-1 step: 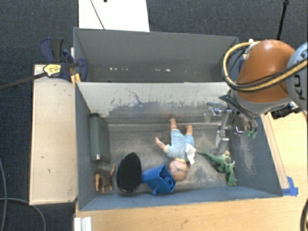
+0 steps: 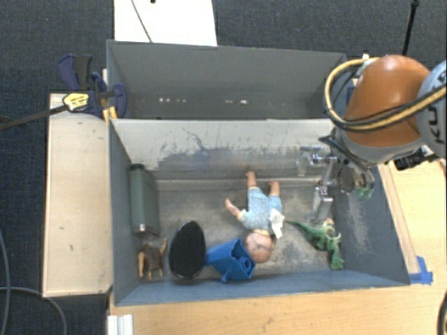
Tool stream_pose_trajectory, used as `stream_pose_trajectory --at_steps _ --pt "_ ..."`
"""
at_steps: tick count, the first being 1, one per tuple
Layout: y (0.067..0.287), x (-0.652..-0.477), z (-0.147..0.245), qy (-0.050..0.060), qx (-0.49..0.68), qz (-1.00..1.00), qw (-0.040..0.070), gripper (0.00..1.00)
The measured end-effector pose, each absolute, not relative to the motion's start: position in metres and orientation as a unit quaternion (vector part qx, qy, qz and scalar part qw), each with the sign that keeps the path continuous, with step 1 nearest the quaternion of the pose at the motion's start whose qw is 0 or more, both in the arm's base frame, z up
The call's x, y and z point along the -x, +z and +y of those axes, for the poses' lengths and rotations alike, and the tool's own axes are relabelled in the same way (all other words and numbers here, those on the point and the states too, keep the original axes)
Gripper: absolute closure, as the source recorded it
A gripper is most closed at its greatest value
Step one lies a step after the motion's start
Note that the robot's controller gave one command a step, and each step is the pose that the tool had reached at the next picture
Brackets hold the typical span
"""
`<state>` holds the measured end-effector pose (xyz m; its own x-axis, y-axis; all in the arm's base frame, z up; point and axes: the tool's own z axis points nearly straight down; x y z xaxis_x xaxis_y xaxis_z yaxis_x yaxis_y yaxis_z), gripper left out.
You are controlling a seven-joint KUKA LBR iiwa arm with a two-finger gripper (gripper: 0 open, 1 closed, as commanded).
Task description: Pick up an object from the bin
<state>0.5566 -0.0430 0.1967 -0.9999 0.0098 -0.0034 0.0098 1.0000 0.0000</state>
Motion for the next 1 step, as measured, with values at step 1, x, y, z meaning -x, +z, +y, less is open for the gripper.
stream_pose_trajectory --at_steps 1 --pt "0.147 -0.5377 -0.0269 0.0 0.012 1.0 0.004 0.0"
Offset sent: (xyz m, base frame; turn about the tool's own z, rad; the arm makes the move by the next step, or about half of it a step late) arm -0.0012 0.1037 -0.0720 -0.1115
